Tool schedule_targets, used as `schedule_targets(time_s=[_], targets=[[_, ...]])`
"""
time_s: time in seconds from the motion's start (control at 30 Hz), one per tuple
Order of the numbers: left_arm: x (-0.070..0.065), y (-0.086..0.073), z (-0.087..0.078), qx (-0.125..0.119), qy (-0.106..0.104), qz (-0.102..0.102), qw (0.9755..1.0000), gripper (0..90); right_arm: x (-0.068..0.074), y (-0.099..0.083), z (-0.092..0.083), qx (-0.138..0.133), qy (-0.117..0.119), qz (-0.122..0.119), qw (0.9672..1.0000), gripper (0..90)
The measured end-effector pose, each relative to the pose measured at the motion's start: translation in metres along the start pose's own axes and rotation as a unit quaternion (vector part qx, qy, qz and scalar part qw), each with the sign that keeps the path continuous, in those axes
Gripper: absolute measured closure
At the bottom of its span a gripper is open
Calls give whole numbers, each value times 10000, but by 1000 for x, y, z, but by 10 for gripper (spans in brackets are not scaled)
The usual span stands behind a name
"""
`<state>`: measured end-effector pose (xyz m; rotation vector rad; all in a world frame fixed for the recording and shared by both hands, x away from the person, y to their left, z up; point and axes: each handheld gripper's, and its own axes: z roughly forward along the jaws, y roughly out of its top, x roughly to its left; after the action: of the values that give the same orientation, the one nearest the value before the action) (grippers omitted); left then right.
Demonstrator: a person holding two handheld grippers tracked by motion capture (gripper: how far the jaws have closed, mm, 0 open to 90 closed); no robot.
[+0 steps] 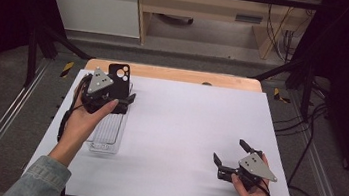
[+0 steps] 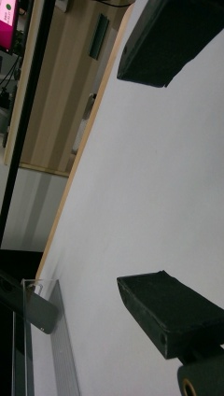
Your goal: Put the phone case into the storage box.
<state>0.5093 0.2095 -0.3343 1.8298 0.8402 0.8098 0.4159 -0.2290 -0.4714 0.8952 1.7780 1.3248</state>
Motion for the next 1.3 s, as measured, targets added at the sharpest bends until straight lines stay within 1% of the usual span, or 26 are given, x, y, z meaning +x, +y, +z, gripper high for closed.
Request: schedule_targets(time_s=[0.07,0.1,0.13,0.27,0.8,0.87,0.9,0.93,1.3], targets=[[0,0,-2,1,20,156,9999,23,0,0,0,7,-15,5,10000,37],[-1,-1,-2,-17,23,163,9999,23,0,0,0,10,-16,6,10000,37],[0,-2,-3,-42,1,109,9999,23,0,0,0,11,-15,9,10000,37],[0,-4,-6,-85,2,54,9999,23,1,0,0,30,-25,28,10000,34],[-2,-5,-27,-365,-21,-41,9993,23,1,0,0,51,-51,47,10000,34],[-3,-5,-29,-373,23,1,9993,22,1,0,0,53,-65,47,10000,33],[-3,-5,-31,-357,63,78,9993,22,1,0,0,52,-79,59,9999,33],[-4,-5,-32,-368,67,107,9992,22,1,0,0,46,-83,72,9999,33],[-7,-8,-43,-454,45,90,9989,21,0,0,0,56,-78,87,9999,32]])
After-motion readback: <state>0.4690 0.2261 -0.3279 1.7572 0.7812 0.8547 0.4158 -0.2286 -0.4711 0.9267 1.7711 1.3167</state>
